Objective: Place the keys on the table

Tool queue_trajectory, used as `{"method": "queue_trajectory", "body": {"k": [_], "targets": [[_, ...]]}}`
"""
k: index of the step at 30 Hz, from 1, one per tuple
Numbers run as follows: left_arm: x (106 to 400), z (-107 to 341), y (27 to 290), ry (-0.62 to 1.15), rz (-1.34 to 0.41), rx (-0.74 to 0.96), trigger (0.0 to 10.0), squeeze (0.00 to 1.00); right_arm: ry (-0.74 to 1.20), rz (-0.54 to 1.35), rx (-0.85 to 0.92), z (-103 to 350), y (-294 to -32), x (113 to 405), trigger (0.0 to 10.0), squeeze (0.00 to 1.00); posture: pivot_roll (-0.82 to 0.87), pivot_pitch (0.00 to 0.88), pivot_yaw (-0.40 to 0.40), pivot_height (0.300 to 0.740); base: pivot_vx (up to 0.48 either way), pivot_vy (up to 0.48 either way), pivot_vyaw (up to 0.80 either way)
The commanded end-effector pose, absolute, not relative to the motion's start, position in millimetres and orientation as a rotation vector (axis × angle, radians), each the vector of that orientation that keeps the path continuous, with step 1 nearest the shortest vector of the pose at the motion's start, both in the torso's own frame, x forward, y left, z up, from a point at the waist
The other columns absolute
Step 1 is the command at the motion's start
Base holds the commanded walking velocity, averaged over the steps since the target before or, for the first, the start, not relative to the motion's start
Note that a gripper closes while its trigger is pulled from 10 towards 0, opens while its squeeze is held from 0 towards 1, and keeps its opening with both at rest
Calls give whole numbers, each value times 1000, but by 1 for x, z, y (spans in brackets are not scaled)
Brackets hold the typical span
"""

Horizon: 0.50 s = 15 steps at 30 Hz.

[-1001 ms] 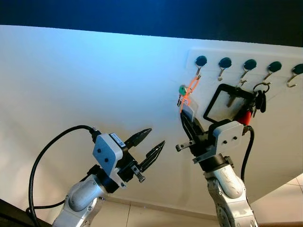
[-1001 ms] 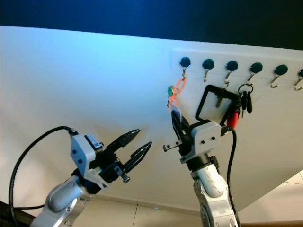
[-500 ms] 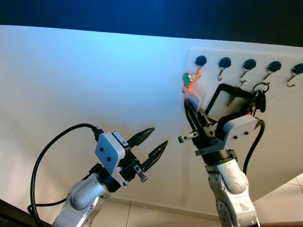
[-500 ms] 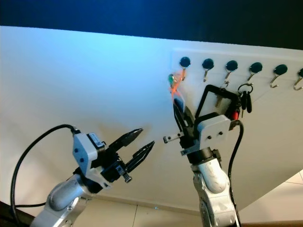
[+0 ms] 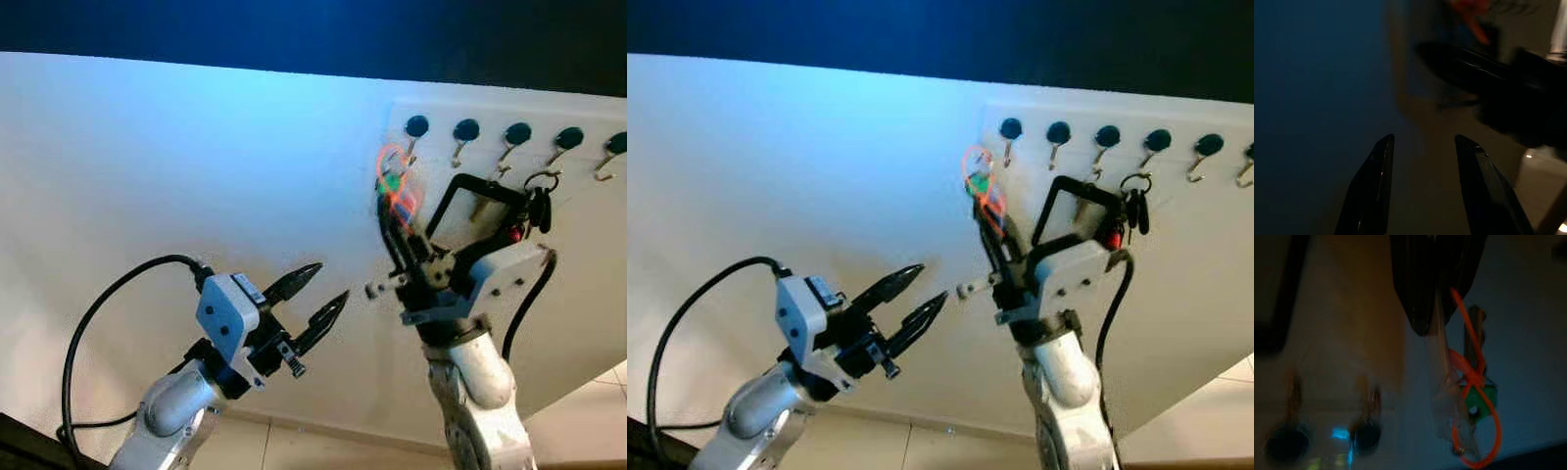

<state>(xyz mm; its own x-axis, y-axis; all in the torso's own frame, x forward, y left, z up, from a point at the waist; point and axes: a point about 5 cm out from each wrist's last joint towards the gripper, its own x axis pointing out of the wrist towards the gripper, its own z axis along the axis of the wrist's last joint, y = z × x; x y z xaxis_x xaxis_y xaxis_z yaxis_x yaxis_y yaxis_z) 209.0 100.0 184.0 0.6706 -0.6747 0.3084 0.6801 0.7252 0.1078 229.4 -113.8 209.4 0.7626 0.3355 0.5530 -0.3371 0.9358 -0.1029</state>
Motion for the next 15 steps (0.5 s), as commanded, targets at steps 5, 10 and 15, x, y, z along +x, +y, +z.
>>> {"method": "queue_trajectory", "body": {"k": [5, 10, 15], "targets": [[210, 131, 142, -173, -550, 1, 10000, 0, -380, 223, -46, 146, -151, 221, 0, 0, 27, 97, 8, 740, 0, 0, 0], [197, 89, 164, -8, -490, 5, 10000, 0, -153, 152, -87, 88, -178, 206, 0, 0, 27, 91, 7, 740, 0, 0, 0], [173, 28, 188, 249, -381, 23, 10000, 0, 218, 33, -115, 10, -207, 176, 0, 0, 23, 83, 0, 740, 0, 0, 0]]}}
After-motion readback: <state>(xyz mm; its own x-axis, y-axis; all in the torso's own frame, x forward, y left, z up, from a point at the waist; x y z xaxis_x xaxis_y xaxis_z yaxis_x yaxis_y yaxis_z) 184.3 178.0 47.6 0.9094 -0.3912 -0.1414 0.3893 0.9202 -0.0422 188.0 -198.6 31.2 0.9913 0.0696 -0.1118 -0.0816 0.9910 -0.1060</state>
